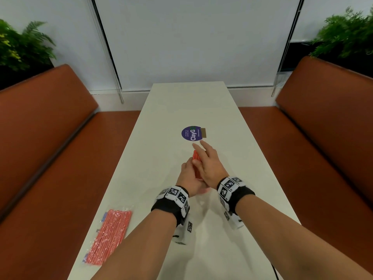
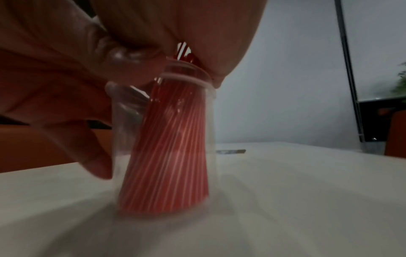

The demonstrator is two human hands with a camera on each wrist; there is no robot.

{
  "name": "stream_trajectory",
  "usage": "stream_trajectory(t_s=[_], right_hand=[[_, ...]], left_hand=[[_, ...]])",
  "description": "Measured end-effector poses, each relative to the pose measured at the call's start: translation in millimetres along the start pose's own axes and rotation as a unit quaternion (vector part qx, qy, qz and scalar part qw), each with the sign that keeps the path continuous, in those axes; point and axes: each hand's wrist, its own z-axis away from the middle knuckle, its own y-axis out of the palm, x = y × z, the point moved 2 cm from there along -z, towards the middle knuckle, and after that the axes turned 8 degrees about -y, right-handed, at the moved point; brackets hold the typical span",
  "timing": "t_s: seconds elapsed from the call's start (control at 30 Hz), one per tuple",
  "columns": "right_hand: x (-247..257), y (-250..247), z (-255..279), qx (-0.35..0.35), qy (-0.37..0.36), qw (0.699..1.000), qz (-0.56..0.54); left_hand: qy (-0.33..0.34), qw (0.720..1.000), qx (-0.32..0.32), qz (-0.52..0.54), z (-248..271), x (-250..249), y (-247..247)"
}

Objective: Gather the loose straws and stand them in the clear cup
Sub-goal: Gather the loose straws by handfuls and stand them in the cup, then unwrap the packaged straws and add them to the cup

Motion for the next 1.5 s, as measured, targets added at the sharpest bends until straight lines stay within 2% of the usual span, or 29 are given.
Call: stream_trajectory(t_s=[0.07, 0.17, 0.23, 0.3, 0.37, 0.43, 0.5, 0.63, 0.87, 1.03, 1.17, 1.3, 1.5], right_hand=[[5, 2, -12, 0.026, -0.028, 0.999, 0.032], [10, 4, -24, 0.086, -0.029, 0.991, 0.102], [13, 1, -26, 0.101, -0.022, 0.991, 0.084], [15, -5, -22, 0.055, -0.008, 0.998, -0.028], [10, -10, -15, -0.008, 0.004, 0.992, -0.125], [-2, -13, -3, -0.038, 0.002, 0.989, -0.144], [-20, -13, 15, -0.038, -0.007, 0.993, -0.113], [-41, -10, 44, 0.014, -0.006, 1.000, 0.005], [-17, -7, 19, 0.157, 0.008, 0.986, 0.064], [-2, -11, 5, 0.211, 0.034, 0.971, 0.105], [1, -13, 4, 0.216, 0.047, 0.971, 0.090], [7, -19, 4, 0.182, 0.040, 0.979, 0.084], [49, -24, -6, 0.141, -0.014, 0.977, 0.162]], left_hand=[[0.014, 0.999, 0.015, -0.041, 1, -1, 4], [0.023, 0.998, 0.005, -0.057, 2, 0, 4], [0.029, 0.998, 0.004, -0.051, 2, 3, 2], [0.020, 0.999, 0.008, -0.024, 2, 6, -1], [0.009, 1.000, 0.016, -0.002, 3, 8, -3], [0.004, 1.000, 0.020, 0.013, 4, 9, -4], [0.005, 0.999, 0.016, 0.030, 3, 9, -4], [0.008, 0.999, 0.006, 0.039, -10, 22, 2], [0.017, 0.999, 0.010, 0.035, -19, 22, 4], [0.012, 0.999, 0.032, 0.036, 4, 1, -12], [0.000, 0.999, 0.030, 0.029, 11, -2, -14], [-0.030, 0.999, 0.012, -0.013, 17, 3, -21], [-0.091, 0.990, 0.000, -0.104, 39, 22, -51]])
